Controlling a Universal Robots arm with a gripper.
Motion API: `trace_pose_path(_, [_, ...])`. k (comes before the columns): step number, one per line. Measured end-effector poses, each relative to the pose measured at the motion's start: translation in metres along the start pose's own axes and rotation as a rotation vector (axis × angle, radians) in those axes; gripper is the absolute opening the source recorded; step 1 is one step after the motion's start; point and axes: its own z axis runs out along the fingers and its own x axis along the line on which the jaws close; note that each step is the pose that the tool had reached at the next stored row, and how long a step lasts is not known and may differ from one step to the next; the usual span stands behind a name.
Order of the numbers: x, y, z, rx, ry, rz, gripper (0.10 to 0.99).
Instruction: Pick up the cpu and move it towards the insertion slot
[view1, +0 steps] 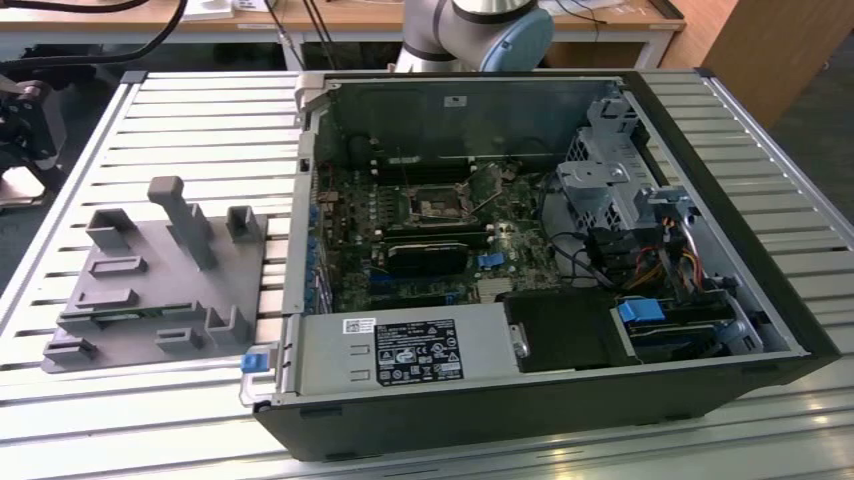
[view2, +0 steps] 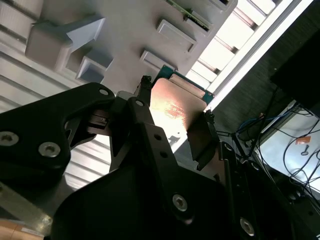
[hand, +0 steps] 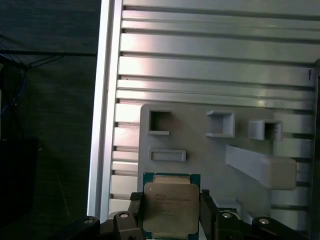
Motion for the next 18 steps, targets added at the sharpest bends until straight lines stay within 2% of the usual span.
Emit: trace_pose_path(18, [0.0002, 0.0006, -0.0174, 0.0, 0.0, 0.0, 0.541])
